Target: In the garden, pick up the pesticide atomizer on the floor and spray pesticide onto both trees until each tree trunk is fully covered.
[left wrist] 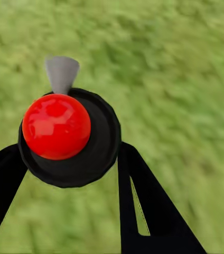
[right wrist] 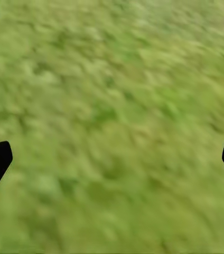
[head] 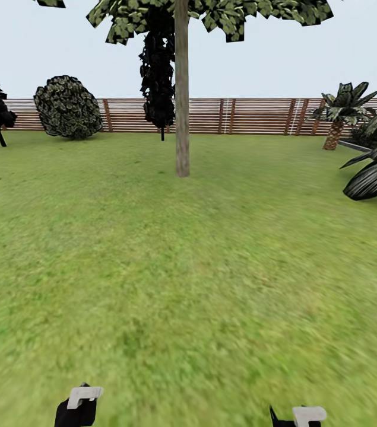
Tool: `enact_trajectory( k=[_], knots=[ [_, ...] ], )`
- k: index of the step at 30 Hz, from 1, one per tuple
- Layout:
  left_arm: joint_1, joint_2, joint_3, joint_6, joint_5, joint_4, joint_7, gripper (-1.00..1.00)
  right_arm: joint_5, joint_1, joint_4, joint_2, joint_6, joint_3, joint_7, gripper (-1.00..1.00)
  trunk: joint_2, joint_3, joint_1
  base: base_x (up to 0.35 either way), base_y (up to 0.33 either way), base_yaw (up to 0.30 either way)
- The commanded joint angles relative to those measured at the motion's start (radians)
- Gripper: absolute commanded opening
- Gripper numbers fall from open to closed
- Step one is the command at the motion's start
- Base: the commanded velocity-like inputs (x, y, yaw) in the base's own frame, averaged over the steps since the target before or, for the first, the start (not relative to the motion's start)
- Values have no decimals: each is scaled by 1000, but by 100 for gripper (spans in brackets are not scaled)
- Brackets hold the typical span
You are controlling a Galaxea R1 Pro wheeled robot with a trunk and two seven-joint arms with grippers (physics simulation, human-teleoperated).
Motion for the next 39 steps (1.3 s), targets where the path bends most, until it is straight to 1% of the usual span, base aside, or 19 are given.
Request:
enact_trajectory(
  k=[1,39],
  knots=[
    [-1,-1,8,-2,-2,1,-9,-100,1,0,1,0,-3,0,0,100,0,-1,0,338,0,0],
    [-1,-2,8,-4,-2,1,-9,-100,1,-1,1,0,-3,0,0,100,0,-1,0,338,0,0]
  ],
)
